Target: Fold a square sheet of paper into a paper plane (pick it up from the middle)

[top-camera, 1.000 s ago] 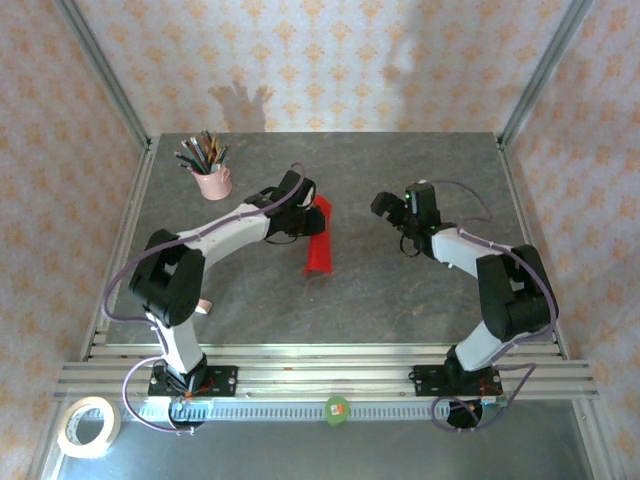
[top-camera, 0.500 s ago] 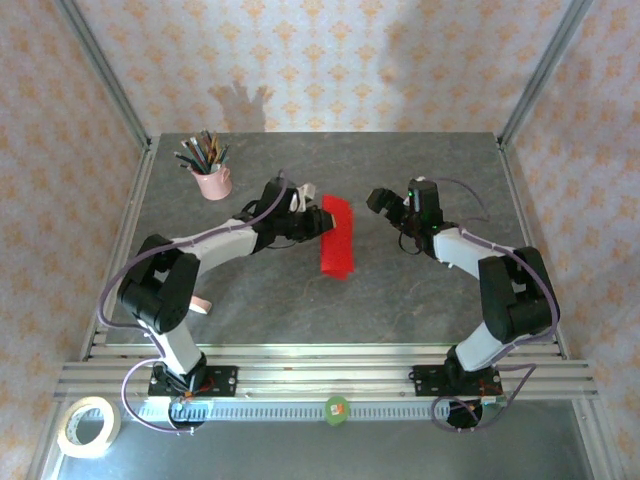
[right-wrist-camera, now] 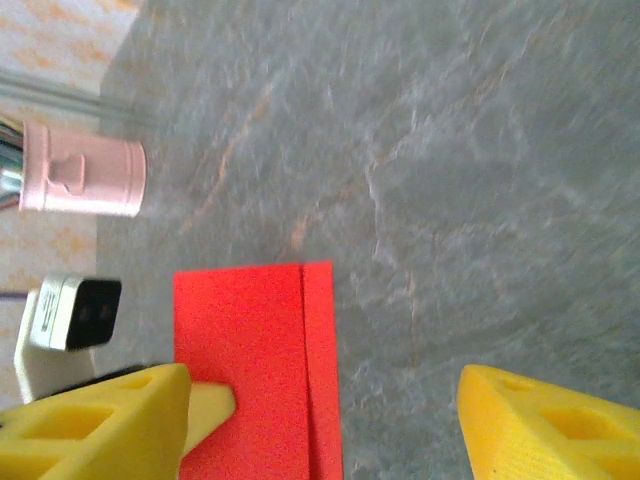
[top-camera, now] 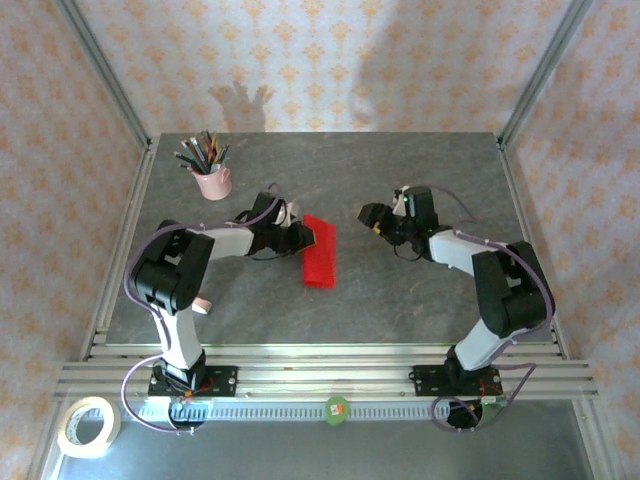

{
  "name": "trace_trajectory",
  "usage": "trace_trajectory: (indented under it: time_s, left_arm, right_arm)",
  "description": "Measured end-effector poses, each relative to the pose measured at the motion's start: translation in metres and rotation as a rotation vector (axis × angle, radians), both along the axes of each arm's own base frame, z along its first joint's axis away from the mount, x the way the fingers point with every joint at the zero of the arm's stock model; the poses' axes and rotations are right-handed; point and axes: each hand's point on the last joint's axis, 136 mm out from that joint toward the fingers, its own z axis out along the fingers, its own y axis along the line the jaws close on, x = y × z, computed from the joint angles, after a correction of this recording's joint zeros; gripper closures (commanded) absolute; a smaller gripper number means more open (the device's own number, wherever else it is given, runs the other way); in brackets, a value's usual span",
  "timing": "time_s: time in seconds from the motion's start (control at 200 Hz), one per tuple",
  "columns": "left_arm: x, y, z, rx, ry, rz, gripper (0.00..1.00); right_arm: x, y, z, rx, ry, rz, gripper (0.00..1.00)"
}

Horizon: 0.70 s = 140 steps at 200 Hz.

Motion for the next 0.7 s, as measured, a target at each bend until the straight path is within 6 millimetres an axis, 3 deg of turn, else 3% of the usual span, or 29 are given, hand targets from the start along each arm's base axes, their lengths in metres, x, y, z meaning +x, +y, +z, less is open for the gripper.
trace_trajectory:
  time_s: [0.16, 0.325, 0.5, 0.701]
  left_arm:
    - [-0.001, 0.006, -0.013, 0.067, 0.011, -0.021, 0.76]
    - [0.001, 0.009, -0.017, 0.115, 0.008, -0.038, 0.75]
    - [0.002, 0.009, -0.017, 0.143, -0.002, -0.050, 0.74]
    - [0.002, 0.008, -0.018, 0.175, -0.007, -0.056, 0.72]
  right_arm:
    - [-0.022, 0.033, -0.019, -0.002, 0.054, 0.096, 0.46]
    - [-0.042, 0.062, -0.036, -0.020, 0.098, 0.175, 0.65]
    - [-0.048, 0.082, -0.046, -0.033, 0.125, 0.221, 0.82]
    - [-0.044, 0.101, -0.048, -0.038, 0.119, 0.260, 0.90]
